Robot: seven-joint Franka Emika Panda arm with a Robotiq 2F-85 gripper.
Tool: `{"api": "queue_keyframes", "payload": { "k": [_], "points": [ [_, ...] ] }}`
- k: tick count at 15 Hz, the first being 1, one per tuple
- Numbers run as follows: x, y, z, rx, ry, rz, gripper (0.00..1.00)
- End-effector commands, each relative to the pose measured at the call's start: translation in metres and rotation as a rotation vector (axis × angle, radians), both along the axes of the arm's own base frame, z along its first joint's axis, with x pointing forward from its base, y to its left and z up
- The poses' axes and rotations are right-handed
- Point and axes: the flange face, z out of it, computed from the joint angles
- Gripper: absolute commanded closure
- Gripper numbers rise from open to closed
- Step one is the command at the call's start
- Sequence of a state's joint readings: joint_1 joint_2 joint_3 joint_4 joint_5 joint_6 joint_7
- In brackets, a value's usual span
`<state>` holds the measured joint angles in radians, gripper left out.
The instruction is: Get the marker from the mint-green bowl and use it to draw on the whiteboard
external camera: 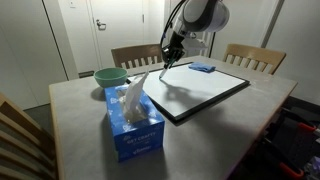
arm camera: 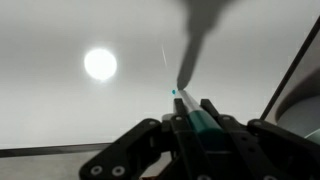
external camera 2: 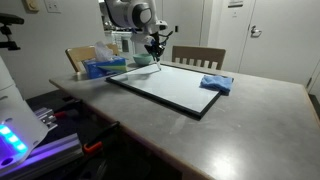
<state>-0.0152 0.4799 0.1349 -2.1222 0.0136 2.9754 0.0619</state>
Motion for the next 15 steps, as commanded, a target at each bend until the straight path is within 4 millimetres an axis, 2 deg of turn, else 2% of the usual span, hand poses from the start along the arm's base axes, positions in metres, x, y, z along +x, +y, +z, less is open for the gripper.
{"api": "queue_keyframes", "payload": {
  "k": [1, 15],
  "points": [
    [0.000, 0.000, -0.004, 0.024, 0.067, 0.020, 0.95],
    [-0.003, -0.002, 0.009, 0.039, 0.214, 0.011, 0.95]
  ]
}}
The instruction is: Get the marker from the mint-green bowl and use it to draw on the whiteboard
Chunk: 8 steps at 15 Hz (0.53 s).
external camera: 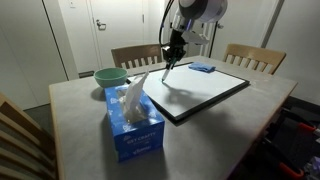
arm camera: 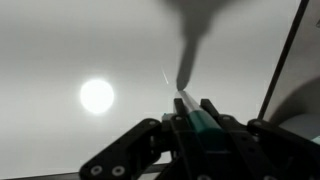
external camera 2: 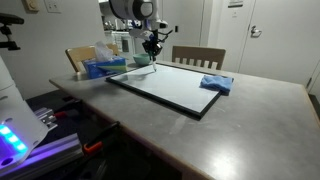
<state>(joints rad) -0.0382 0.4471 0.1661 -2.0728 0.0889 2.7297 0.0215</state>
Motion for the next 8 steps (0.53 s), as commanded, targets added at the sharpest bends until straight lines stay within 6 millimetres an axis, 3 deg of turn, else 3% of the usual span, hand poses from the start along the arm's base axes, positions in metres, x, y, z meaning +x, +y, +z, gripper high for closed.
{"api": "queue_keyframes", "payload": {
  "k": [1, 8],
  "points": [
    [-0.0051, -0.0044, -0.0027, 0.005, 0.050, 0.007, 0.95],
    [-0.0065, -0.0102, -0.0029, -0.019, 0.074, -0.011, 0.95]
  ]
}}
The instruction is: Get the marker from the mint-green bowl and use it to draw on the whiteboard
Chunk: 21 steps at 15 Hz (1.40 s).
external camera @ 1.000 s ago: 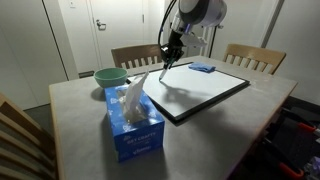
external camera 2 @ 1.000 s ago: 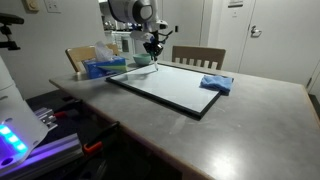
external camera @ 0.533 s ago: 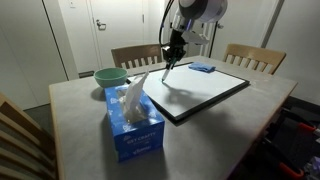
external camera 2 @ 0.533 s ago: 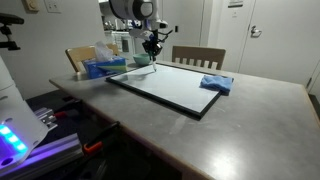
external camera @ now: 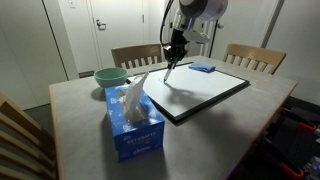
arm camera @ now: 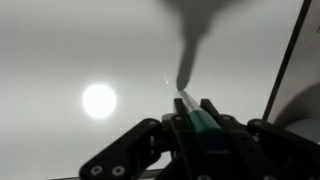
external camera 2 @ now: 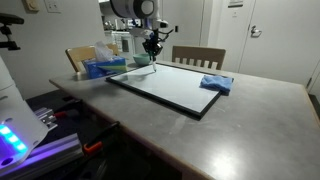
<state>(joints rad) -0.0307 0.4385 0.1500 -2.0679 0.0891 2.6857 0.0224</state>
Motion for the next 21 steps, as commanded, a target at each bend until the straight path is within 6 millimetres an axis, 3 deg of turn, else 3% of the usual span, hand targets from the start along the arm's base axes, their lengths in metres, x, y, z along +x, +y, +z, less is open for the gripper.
{"api": "queue_keyframes", "payload": {
  "k": [1, 9, 19, 21],
  "points": [
    [-0.006, -0.007, -0.005, -0.018, 0.045, -0.012, 0.95],
    [-0.004, -0.015, -0.011, -0.053, 0.035, -0.010, 0.95],
    [-0.004, -0.010, -0.017, -0.109, 0.012, 0.022, 0.95],
    [0.003, -0.015, -0.019, -0.124, 0.006, 0.029, 0.95]
  ]
}}
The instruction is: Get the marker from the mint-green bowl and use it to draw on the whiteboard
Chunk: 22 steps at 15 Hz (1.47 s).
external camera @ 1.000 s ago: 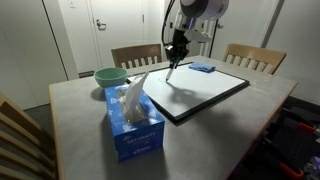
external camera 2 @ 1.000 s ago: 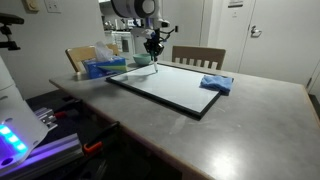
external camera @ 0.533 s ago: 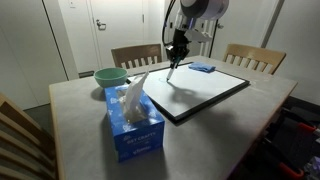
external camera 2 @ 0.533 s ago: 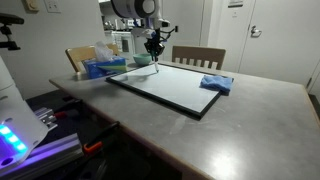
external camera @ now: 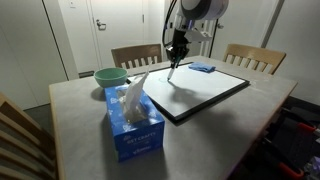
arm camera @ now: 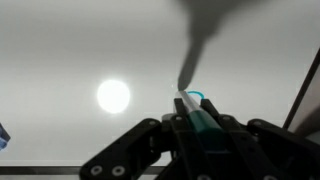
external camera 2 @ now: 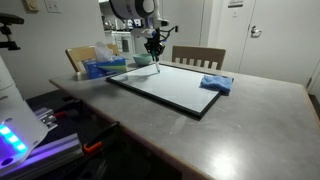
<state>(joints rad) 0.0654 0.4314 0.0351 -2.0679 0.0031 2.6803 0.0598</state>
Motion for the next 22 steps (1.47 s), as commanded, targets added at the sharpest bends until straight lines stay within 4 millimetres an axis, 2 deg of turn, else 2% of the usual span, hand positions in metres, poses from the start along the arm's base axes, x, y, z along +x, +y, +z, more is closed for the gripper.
{"api": "queue_keyframes", "payload": {
  "k": [1, 5, 14, 18, 22],
  "points": [
    [0.006, -0.012, -0.021, -0.036, 0.011, 0.005, 0.95],
    [0.019, -0.019, -0.023, -0.016, -0.016, 0.016, 0.95],
    [0.041, -0.015, -0.029, 0.141, -0.080, 0.106, 0.95],
    [0.040, -0.022, -0.027, 0.158, -0.083, 0.095, 0.95],
    [0.033, -0.022, -0.015, 0.109, -0.094, 0.076, 0.95]
  ]
}}
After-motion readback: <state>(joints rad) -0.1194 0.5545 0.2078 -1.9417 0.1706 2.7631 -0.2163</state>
